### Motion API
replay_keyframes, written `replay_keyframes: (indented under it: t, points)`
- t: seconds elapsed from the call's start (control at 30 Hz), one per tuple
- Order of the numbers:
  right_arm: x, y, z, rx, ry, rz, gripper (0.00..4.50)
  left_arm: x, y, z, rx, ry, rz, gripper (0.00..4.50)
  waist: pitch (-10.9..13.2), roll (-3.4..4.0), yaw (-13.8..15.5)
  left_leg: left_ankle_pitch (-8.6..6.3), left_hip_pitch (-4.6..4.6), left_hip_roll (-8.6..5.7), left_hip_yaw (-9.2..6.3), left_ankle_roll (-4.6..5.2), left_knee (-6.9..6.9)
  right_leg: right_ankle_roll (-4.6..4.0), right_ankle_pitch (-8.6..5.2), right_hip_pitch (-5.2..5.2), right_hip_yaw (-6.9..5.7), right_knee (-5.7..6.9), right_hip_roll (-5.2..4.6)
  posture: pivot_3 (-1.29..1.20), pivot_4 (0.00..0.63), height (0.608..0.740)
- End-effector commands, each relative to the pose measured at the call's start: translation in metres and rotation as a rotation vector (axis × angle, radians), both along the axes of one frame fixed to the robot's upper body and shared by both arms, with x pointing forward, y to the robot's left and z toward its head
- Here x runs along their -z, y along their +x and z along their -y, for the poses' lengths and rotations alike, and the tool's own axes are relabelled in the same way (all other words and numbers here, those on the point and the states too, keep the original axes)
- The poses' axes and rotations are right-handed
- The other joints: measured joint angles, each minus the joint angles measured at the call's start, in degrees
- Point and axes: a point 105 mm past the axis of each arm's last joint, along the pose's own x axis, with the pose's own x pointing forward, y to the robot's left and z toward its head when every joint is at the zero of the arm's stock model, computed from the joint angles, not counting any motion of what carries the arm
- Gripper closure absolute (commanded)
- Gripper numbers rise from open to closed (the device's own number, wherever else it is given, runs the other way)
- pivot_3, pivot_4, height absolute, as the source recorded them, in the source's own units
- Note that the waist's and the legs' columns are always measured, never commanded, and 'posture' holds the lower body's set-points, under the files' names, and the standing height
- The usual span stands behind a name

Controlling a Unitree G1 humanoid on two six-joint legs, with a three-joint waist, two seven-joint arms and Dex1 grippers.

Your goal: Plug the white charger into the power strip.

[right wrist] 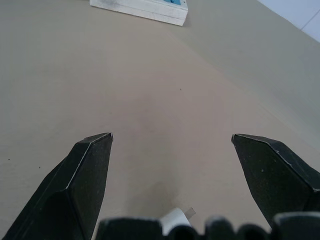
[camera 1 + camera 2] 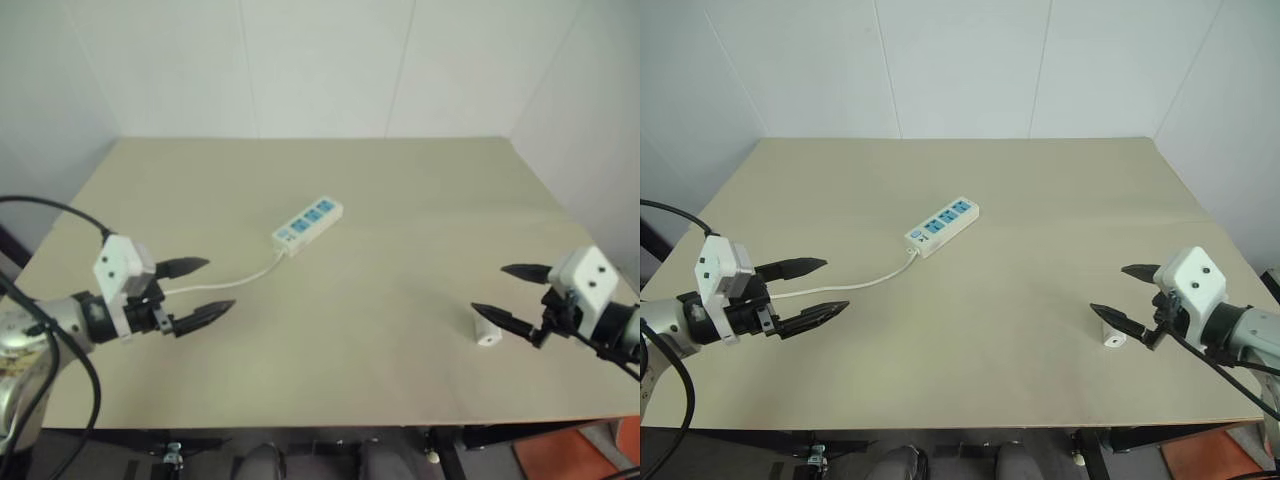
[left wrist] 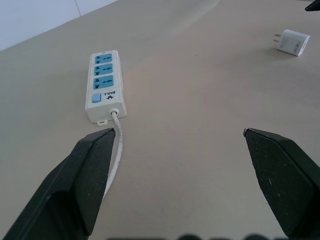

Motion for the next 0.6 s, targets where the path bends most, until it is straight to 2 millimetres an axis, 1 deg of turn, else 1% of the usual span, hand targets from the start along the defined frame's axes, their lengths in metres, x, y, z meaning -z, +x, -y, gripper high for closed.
replay_keyframes:
  t: [0.03,0.37,0.47,0.6]
  points:
    - [-0.013,0.0,-0.002,-0.012,-0.023,0.06,0.0,-0.006,-0.002,0.003,0.02,0.006,0.033,0.03,0.0,0.0,0.01,0.0,0.0,0.0,0.0,0.0,0.0,0.0,0.0,0.0,0.0,0.0,0.0,0.0,0.15,0.74]
    - [-0.013,0.0,-0.003,-0.015,-0.021,0.064,0.0,-0.006,0.002,0.002,0.011,0.008,0.044,0.03,0.0,-0.01,0.03,0.0,0.0,0.0,0.0,0.0,0.0,0.01,-0.01,0.0,0.0,0.0,0.0,0.0,0.15,0.74]
    - [-0.014,0.001,-0.004,-0.019,-0.018,0.068,0.0,-0.004,0.02,0.003,-0.052,0.043,0.065,0.03,0.01,-0.02,0.21,0.0,0.01,-0.01,0.0,0.0,0.0,0.01,-0.01,0.0,0.0,0.0,0.0,0.0,0.15,0.74]
    - [-0.016,0.004,-0.007,-0.029,-0.021,0.078,0.0,0.0,0.061,0.009,-0.159,0.009,0.035,0.03,0.02,-0.05,0.99,0.0,0.07,-0.04,-0.01,0.0,0.01,0.05,-0.01,0.08,-0.01,0.0,0.01,0.0,0.15,0.74]
